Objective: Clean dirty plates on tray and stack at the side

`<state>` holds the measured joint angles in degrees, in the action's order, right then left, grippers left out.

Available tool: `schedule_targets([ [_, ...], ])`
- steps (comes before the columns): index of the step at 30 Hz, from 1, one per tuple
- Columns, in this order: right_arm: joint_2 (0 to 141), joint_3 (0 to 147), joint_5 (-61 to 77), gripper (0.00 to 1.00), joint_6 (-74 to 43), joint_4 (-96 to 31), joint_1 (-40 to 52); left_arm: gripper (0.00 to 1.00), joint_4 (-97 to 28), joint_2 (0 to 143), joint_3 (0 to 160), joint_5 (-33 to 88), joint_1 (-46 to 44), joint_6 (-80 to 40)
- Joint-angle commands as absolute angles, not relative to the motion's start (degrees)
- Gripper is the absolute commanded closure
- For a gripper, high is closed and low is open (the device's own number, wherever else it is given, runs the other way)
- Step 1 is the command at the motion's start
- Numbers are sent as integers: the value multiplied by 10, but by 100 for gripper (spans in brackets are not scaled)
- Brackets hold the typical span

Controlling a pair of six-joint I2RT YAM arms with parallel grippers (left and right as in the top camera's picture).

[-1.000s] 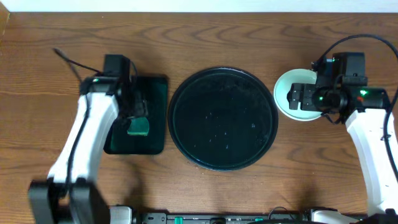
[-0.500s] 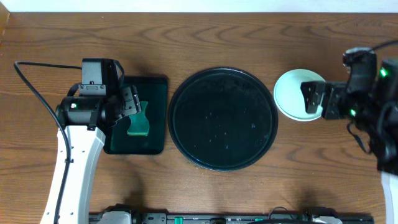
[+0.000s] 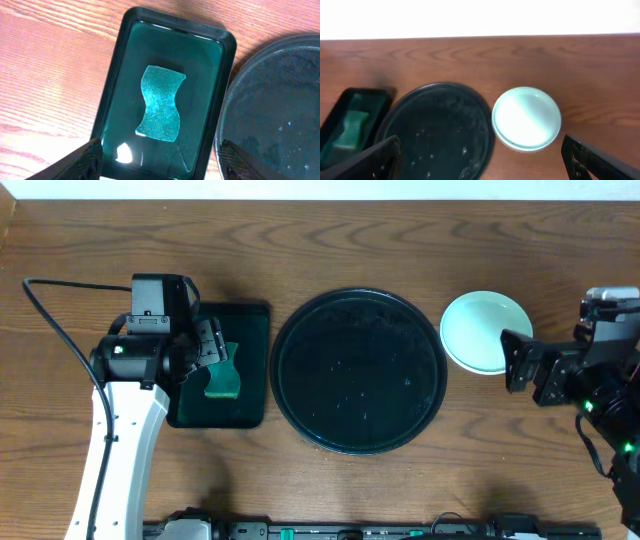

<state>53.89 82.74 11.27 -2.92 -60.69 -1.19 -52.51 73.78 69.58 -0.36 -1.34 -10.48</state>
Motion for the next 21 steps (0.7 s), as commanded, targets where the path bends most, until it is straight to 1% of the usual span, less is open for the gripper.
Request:
schedule_targets([
  [1,523,764,93,1,7,-534,-3,25,-527,737,703,-10,-13,-106],
  [4,464,640,95,1,22,-400,2,25,-527,737,703,-10,-13,-106],
  [7,385,488,95,1,25,-275,3,25,-527,737,703,-10,-13,-106],
  [9,327,389,95,1,25,-209,3,25,-527,737,703,-10,-13,-106],
  [12,239,255,95,1,55,-125,3,25,-527,737,703,-11,-13,-106],
  [16,130,119,95,1,70,-54,3,25,-527,737,703,-11,-13,-106],
  [21,52,25,108,1,69,-21,10,25,-527,737,703,-10,-13,-106],
])
